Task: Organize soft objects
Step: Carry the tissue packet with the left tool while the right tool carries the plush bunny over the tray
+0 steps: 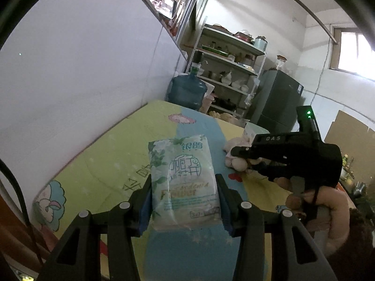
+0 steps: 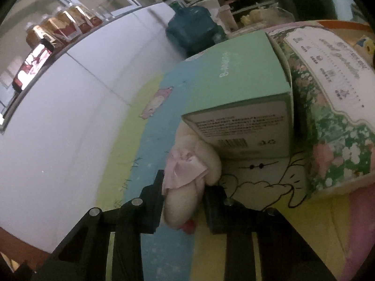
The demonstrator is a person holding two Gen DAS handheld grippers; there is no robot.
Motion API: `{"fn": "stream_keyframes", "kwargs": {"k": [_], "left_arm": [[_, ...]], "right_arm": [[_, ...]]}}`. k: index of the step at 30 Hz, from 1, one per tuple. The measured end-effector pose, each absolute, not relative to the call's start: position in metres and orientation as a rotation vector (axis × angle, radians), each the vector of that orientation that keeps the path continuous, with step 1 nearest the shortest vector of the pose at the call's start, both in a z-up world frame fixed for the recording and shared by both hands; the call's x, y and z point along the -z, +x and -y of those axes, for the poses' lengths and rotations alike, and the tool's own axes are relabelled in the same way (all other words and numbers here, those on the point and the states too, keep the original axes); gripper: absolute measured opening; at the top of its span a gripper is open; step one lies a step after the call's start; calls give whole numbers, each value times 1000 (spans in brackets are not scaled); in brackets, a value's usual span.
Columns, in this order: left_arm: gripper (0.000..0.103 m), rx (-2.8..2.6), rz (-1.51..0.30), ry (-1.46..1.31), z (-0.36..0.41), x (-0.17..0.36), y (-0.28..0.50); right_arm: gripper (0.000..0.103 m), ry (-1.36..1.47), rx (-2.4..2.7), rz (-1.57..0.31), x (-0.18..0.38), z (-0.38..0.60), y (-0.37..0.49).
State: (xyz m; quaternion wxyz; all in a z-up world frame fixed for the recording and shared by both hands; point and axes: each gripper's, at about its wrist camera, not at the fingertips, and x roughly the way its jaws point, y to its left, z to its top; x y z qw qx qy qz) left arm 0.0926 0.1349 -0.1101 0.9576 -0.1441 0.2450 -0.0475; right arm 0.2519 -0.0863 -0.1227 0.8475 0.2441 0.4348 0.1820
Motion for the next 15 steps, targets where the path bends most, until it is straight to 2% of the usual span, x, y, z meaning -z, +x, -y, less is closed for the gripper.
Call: {"fn": "stream_keyframes", "kwargs": {"k": [15], "left_arm": [[49, 93, -470, -277, -132, 104, 89]], "right_arm": [[24, 486, -498, -851, 109, 91, 215]]}}
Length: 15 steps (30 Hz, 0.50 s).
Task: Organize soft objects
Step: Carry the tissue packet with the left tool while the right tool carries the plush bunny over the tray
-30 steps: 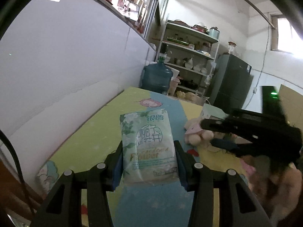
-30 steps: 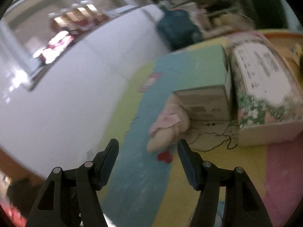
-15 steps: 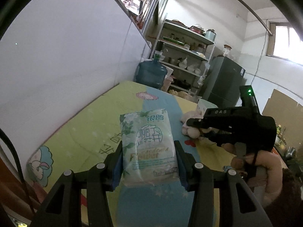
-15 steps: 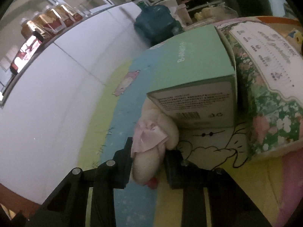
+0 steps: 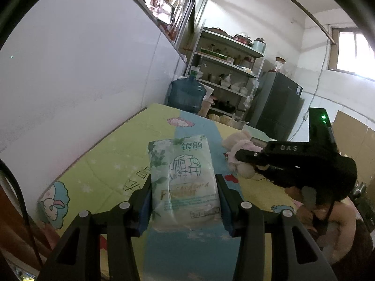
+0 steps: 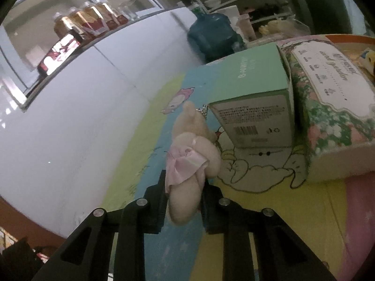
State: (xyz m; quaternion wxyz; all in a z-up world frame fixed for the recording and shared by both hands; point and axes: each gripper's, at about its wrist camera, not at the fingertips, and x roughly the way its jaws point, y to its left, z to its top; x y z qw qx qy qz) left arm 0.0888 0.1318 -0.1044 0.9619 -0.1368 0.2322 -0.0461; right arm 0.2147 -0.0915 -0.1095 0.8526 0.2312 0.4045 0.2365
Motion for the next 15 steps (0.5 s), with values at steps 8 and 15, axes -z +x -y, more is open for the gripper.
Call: {"fn": "stream_keyframes", "kwargs": {"k": [8, 15], "left_arm": [[49, 108, -462, -250, -118, 96, 82], [49, 153, -439, -226, -92, 82, 77]], "right_arm": [[23, 488, -560, -783, 86, 105, 185], [23, 490, -554, -711, 70, 131, 158]]}}
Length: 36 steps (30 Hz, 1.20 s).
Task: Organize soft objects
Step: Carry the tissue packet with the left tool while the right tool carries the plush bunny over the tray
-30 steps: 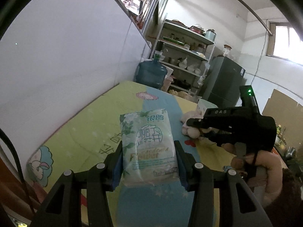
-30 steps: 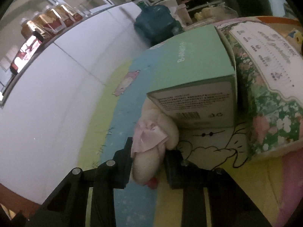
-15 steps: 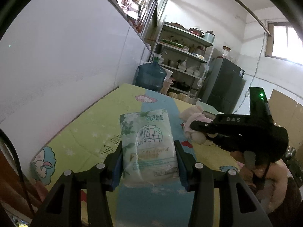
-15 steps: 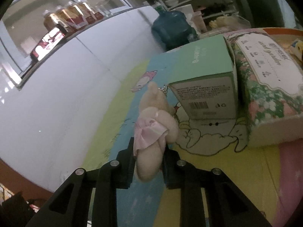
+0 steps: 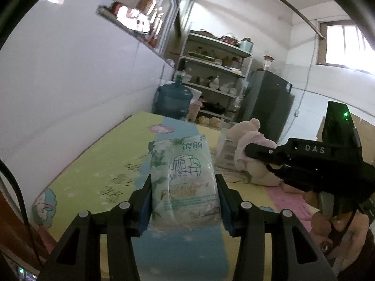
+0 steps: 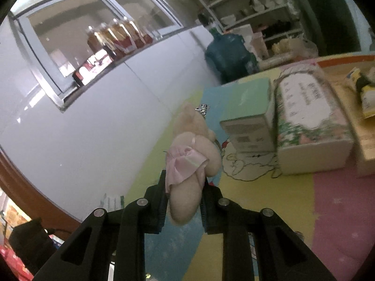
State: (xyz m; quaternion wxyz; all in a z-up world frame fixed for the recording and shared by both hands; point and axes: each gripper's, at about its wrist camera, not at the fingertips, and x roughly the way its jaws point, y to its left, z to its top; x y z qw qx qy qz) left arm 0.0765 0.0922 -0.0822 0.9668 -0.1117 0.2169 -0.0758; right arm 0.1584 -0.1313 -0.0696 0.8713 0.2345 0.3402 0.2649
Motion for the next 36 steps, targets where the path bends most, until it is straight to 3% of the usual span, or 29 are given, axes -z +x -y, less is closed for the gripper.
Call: {"fn": "stream_keyframes", "kwargs": {"k": [36], "left_arm": [[49, 509, -481, -86, 137, 38, 136]], "right_arm": [[23, 670, -300, -468, 53, 370, 105]]}}
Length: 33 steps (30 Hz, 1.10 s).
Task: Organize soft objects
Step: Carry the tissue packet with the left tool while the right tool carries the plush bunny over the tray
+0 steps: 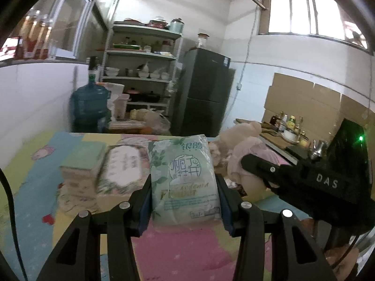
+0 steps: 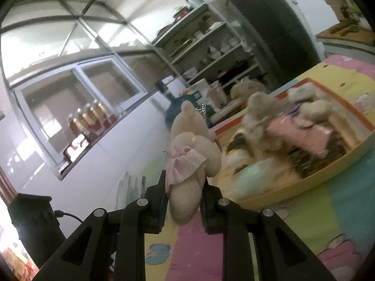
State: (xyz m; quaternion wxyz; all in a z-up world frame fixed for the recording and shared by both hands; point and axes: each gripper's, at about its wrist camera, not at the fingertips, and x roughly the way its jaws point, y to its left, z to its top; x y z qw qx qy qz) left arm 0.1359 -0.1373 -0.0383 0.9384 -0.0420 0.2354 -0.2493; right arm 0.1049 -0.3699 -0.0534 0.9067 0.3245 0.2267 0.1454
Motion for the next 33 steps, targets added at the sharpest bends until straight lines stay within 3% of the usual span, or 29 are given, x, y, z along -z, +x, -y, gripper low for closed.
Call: {"fn": "stream_keyframes", "kwargs": {"k": [17, 33], "left_arm": [[49, 594, -554, -75, 222, 39, 198], [49, 602, -614, -21, 276, 62, 225]], "right_arm": [[23, 690, -111, -469, 67, 460, 108], [24, 649, -50, -532, 85, 486, 127]]}}
